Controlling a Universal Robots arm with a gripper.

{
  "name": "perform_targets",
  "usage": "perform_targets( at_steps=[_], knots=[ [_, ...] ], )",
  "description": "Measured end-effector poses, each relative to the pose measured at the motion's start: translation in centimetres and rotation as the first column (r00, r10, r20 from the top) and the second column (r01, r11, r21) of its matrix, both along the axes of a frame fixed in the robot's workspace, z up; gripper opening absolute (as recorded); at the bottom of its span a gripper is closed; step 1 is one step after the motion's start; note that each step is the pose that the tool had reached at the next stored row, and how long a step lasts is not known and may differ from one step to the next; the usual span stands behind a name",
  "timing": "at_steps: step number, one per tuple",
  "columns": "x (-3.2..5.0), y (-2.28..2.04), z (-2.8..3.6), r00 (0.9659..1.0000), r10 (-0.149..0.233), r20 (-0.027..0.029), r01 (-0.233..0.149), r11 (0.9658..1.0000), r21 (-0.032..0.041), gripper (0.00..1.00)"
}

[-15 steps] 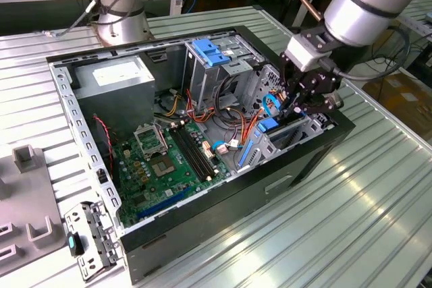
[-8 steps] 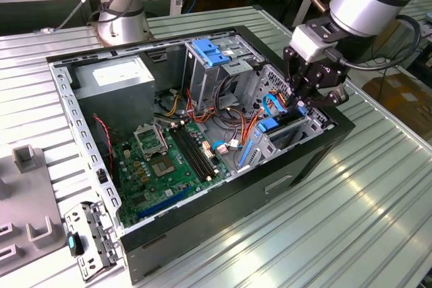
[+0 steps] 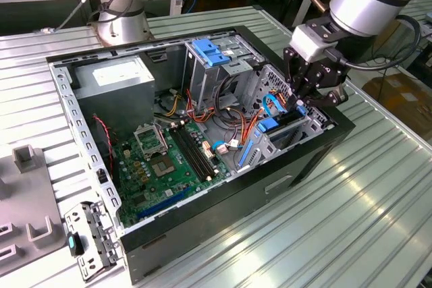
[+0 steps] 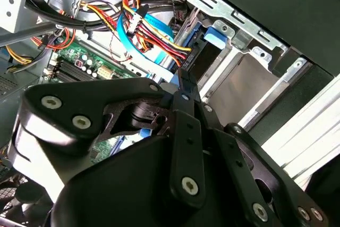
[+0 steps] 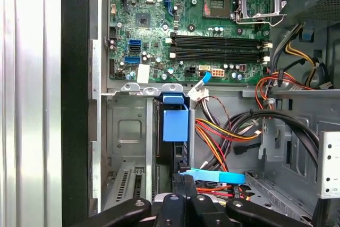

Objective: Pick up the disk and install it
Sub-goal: 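Insert the second disk wire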

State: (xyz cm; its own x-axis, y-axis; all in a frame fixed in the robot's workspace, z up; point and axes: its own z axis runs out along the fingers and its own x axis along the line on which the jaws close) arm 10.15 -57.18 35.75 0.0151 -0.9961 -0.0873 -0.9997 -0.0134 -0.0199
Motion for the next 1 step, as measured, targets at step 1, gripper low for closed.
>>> perform_targets(
  at_steps=[1],
  knots=[
    [0.0,0.0,0.0,1.0,0.0,0.0,0.0,1.0,0.0,0.11]
  ],
)
